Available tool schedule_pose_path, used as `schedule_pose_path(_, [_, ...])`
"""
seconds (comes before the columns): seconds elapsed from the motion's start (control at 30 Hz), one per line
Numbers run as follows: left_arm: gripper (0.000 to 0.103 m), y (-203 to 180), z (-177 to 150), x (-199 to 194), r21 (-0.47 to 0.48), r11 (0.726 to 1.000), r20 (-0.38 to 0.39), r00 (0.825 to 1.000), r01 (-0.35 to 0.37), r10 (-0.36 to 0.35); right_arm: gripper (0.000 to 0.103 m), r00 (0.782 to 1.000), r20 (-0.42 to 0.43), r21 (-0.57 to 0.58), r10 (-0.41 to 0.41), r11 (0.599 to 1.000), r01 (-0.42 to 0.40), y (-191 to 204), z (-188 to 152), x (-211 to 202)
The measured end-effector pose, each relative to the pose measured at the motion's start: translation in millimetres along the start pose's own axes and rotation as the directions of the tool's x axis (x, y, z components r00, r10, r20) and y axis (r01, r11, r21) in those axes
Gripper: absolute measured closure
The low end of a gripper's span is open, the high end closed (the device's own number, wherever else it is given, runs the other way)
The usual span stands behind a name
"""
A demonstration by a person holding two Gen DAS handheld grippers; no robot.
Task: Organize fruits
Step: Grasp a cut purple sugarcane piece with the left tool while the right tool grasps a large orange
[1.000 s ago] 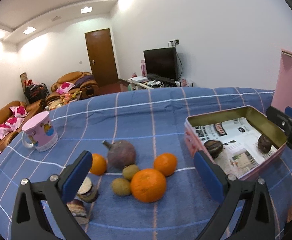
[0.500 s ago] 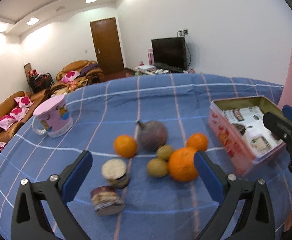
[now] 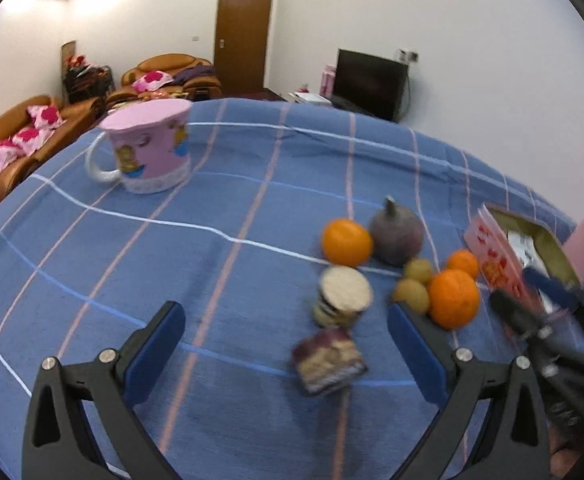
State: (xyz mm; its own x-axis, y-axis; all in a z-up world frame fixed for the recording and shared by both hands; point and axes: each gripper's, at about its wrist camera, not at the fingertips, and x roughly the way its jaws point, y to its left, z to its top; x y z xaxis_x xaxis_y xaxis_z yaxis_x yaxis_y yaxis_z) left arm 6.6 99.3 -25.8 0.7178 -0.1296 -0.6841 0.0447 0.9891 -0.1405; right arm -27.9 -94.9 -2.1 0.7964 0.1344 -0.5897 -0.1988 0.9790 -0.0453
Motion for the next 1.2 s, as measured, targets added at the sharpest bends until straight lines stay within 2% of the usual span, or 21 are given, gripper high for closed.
schedule_pose_path(0.03, [0.000,4.5,0.5,-1.2,-0.013,1.000,0.004,1.000,0.009,-0.009,0.050,1.000,-0.028,-0.003,0.005,1.000,-0.005,3.1,0.3,5.8])
schedule_pose_path(0.13, [0.000,10.2,0.4,-0.2,-0.017,1.000,0.000,1.000,0.014,-0.014,0.050,0.996,-0.075,0.015,0.057,0.998,-0.056,6.6,1.0,16.2])
schedule_pose_path(0.23, [0.000,8.9,-0.7,0.1,-0.001,0.999,-0.013,0.999,0.032,-0.032,0.050,0.990,-0.128,0.011,0.060,0.998,-0.059,11.6,1.1,28.5])
schedule_pose_path(0.33, [0.000,1.0,-2.4,-0.2,0.038,0.997,-0.021,0.997,0.069,-0.068,0.050,0.985,-0.159,-0.017,0.062,0.998,-0.065,19.2,2.1,36.7])
schedule_pose_path(0.43, [0.000,-11.5,-6.4,3.0,0.104,0.993,-0.042,0.998,0.052,-0.047,0.050,0.977,-0.209,-0.037,0.034,0.998,-0.043,24.3,1.4,47.9])
schedule_pose_path(0.5, [0.002,-16.2,-8.8,5.7,0.134,0.990,-0.055,0.998,0.042,-0.035,0.051,0.969,-0.242,-0.022,0.046,0.998,-0.053,21.8,0.9,55.5])
schedule_pose_path(0.57, [0.005,-17.0,-9.5,9.9,0.143,0.989,-0.073,0.997,0.025,-0.014,0.054,0.969,-0.242,-0.014,0.055,0.998,-0.060,19.8,1.4,56.0])
schedule_pose_path(0.63, [0.017,-15.7,-9.5,12.7,0.130,0.991,-0.096,0.995,0.035,-0.022,0.054,0.968,-0.241,0.000,0.072,0.997,-0.074,17.5,1.0,56.3])
schedule_pose_path(0.77, [0.034,-10.2,-10.8,21.0,0.093,0.993,-0.150,0.987,0.066,-0.052,0.055,0.968,-0.233,0.017,0.099,0.995,-0.098,14.9,0.6,51.9])
schedule_pose_path(0.83, [0.054,-12.3,-11.3,19.1,0.102,0.992,-0.145,0.988,0.072,-0.057,0.055,0.971,-0.204,0.041,0.124,0.992,-0.118,11.1,0.2,44.5])
schedule_pose_path(0.87, [0.061,-13.5,-11.6,18.3,0.107,0.991,-0.143,0.988,0.077,-0.061,0.055,0.973,-0.190,0.046,0.128,0.992,-0.121,10.4,0.1,40.5])
schedule_pose_path(1.0, [0.060,-10.3,-10.7,17.0,0.088,0.994,-0.131,0.990,0.069,-0.057,0.055,0.979,-0.140,0.065,0.149,0.988,-0.141,5.4,-0.9,25.5])
schedule_pose_path(1.07, [0.060,-7.0,-9.1,13.1,0.071,0.996,-0.102,0.993,0.062,-0.055,0.055,0.980,-0.113,0.072,0.161,0.985,-0.154,3.4,-0.3,19.0])
schedule_pose_path(1.2, [0.060,-6.9,-5.0,-10.8,0.074,0.997,0.065,0.998,-0.014,0.009,0.055,0.984,-0.022,0.072,0.177,0.982,-0.175,-1.1,4.1,-1.9])
